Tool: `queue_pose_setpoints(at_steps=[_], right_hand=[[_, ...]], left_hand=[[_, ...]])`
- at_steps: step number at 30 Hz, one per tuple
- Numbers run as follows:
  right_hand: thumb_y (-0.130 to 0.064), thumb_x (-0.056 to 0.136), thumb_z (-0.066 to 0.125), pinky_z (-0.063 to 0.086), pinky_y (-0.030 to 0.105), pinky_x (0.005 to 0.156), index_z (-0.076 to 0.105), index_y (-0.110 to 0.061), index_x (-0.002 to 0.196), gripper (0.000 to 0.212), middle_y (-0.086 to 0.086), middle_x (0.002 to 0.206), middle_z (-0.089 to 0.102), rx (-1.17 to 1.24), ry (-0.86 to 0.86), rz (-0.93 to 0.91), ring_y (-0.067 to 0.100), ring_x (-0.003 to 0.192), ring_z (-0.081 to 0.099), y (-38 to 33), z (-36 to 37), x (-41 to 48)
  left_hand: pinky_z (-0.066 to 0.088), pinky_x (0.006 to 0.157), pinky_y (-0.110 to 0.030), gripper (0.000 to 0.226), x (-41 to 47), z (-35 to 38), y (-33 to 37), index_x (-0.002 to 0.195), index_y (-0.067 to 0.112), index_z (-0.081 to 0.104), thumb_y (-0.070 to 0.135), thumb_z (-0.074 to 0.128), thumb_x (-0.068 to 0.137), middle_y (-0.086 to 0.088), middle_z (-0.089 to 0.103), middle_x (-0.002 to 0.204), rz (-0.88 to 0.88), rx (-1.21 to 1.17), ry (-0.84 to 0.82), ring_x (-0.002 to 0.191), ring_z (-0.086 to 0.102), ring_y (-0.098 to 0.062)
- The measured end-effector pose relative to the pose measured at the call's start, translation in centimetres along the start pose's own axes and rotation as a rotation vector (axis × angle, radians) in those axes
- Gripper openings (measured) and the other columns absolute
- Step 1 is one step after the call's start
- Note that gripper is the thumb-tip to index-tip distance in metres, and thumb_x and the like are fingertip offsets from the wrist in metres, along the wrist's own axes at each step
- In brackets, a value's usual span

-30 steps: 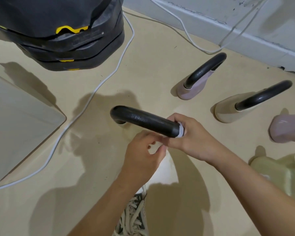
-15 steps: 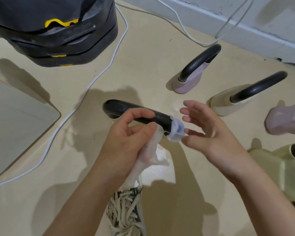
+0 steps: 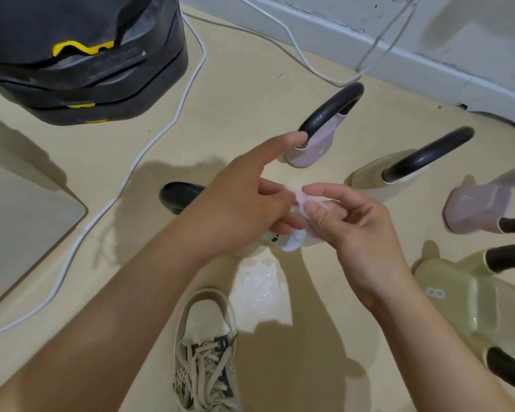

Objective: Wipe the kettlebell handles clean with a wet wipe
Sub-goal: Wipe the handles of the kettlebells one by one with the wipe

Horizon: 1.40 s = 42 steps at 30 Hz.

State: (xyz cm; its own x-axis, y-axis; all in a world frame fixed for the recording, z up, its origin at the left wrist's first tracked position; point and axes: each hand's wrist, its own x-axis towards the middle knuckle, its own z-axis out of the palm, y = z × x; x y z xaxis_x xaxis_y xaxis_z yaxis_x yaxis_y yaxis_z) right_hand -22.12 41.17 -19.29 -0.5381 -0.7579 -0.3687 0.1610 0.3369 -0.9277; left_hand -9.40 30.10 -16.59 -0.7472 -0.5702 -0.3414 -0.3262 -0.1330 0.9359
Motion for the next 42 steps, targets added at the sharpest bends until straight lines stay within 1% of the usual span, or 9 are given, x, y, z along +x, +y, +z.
queue_pose_setpoints(at_steps=[7, 10, 13, 19, 26, 30, 35, 38, 42], right_hand=[[-0.024, 0.097, 0.056, 0.033, 0.016, 0.039, 0.063, -0.009, 0.075, 0.028, -0.005, 0.050, 0.050, -0.007, 0.285, 0.117, 0.006, 0.040, 0.042, 0.5, 0.7, 1.4], [-0.041, 0.099, 0.044, 0.045, 0.028, 0.058, 0.058, -0.013, 0.074, 0.040, -0.006, 0.064, 0.058, -0.404, 0.266, 0.137, 0.017, 0.063, 0.056, 1.0, 0.6, 3.2], [-0.057, 0.095, 0.034, 0.043, 0.039, 0.090, 0.054, -0.018, 0.121, 0.051, 0.005, 0.115, 0.059, -0.814, 0.166, 0.239, 0.026, 0.110, 0.054, 1.0, 0.0, 3.5], [-0.027, 0.084, 0.064, 0.044, 0.024, 0.090, 0.057, -0.027, 0.123, 0.040, -0.011, 0.123, 0.056, -0.593, -0.189, -0.009, 0.001, 0.115, 0.050, -2.8, 0.5, 2.4], [-0.014, 0.077, 0.066, 0.036, 0.029, 0.059, 0.056, -0.004, 0.092, 0.021, 0.002, 0.072, 0.047, -0.944, -0.750, 0.097, 0.015, 0.065, 0.045, -3.1, 3.4, 4.9], [-0.017, 0.073, 0.065, 0.036, 0.029, 0.053, 0.045, -0.019, 0.065, 0.022, -0.003, 0.060, 0.046, -1.133, -0.505, -0.108, 0.022, 0.062, 0.049, -1.0, 4.9, 3.9], [-0.019, 0.084, 0.053, 0.035, 0.032, 0.053, 0.048, -0.018, 0.090, 0.008, 0.001, 0.072, 0.052, -1.342, -0.186, -0.367, 0.030, 0.063, 0.049, 0.2, 6.8, 2.4], [-0.012, 0.088, 0.049, 0.017, 0.029, 0.045, 0.036, -0.019, 0.089, 0.014, 0.000, 0.066, 0.041, -1.469, -0.217, -0.517, 0.026, 0.058, 0.038, -1.1, 9.5, 2.6], [-0.005, 0.090, 0.048, 0.037, 0.030, 0.061, 0.052, -0.019, 0.084, 0.015, -0.003, 0.071, 0.039, -1.519, -0.412, -0.394, 0.019, 0.070, 0.044, -2.6, 16.0, 4.2]], left_hand=[[0.050, 0.069, -0.020, 0.055, 0.1, 0.3, -0.2, 0.131, 0.051, 0.042, 0.017, 0.051, 0.088, 0.020, 0.070, 0.092, 0.049, 0.643, 0.054, 0.070, 0.057, -0.001], [0.049, 0.079, -0.034, 0.044, 0.0, 1.0, -0.2, 0.133, 0.046, 0.041, 0.031, 0.046, 0.092, 0.012, 0.067, 0.100, 0.121, 0.966, 0.142, 0.089, 0.059, -0.012], [0.047, 0.075, -0.032, 0.036, 0.5, 1.0, -0.4, 0.125, 0.044, 0.044, 0.042, 0.051, 0.089, 0.015, 0.065, 0.095, 0.128, 0.967, 0.187, 0.091, 0.057, -0.011], [0.030, 0.088, -0.035, 0.018, 1.9, -0.3, -1.6, 0.095, 0.035, 0.061, 0.047, 0.049, 0.089, 0.014, 0.059, 0.094, 0.253, 1.084, 0.072, 0.104, 0.043, -0.012], [0.040, 0.083, -0.030, 0.033, -0.3, -3.7, -4.8, 0.106, 0.031, 0.062, 0.028, 0.071, 0.074, 0.015, 0.065, 0.098, 0.497, 1.022, -0.007, 0.094, 0.058, -0.012], [0.040, 0.085, -0.008, 0.028, -2.0, -6.2, -6.9, 0.107, 0.030, 0.067, 0.034, 0.062, 0.079, 0.020, 0.065, 0.098, 0.267, 0.498, 0.400, 0.096, 0.057, 0.005], [0.045, 0.066, -0.009, 0.030, -0.7, -5.6, -9.4, 0.088, 0.017, 0.065, 0.040, 0.046, 0.088, 0.016, 0.060, 0.076, 0.062, 0.036, 0.532, 0.074, 0.055, 0.001], [0.047, 0.069, -0.010, 0.028, -0.9, -4.7, -9.5, 0.099, 0.010, 0.064, 0.025, 0.040, 0.101, 0.013, 0.063, 0.088, 0.072, -0.047, 0.609, 0.081, 0.058, 0.003], [0.047, 0.078, -0.010, 0.026, -1.3, -4.6, -9.7, 0.102, 0.022, 0.062, 0.015, 0.037, 0.102, 0.016, 0.065, 0.095, -0.011, -0.142, 0.684, 0.088, 0.060, 0.012]])
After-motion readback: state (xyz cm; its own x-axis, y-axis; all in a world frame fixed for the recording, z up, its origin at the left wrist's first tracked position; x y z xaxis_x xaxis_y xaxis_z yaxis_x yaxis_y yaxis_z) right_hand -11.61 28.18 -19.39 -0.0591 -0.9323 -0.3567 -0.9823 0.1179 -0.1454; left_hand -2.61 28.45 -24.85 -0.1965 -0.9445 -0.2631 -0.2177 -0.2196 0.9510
